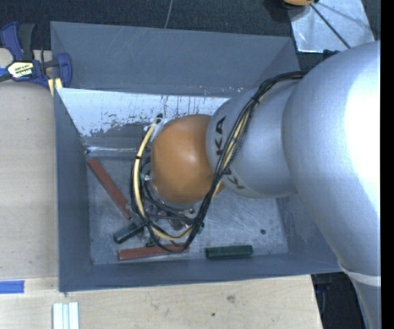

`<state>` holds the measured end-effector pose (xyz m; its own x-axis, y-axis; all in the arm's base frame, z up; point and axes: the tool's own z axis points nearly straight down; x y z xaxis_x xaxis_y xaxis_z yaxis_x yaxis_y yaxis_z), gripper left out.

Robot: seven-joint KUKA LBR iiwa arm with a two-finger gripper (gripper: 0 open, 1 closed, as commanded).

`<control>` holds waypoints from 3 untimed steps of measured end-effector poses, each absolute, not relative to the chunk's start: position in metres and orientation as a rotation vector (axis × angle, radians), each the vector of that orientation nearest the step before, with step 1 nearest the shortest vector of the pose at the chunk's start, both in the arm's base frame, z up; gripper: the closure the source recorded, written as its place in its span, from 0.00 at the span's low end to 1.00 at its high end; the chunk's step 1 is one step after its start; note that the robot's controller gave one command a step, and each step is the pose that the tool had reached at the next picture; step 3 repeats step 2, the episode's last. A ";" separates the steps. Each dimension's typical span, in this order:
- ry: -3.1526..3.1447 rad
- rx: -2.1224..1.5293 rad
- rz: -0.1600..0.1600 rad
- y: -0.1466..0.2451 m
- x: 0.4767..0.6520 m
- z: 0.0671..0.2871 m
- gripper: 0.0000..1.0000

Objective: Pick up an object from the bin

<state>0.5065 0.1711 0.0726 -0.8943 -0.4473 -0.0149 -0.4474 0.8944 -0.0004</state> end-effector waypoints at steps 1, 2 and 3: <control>3.044 -0.718 0.005 0.171 0.506 0.073 1.00; 3.061 -0.681 0.001 0.180 0.499 0.226 1.00; 3.061 -0.681 0.001 0.180 0.499 0.226 1.00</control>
Offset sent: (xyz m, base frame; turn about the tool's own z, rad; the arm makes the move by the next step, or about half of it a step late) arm -0.0090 0.0087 0.1523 0.0262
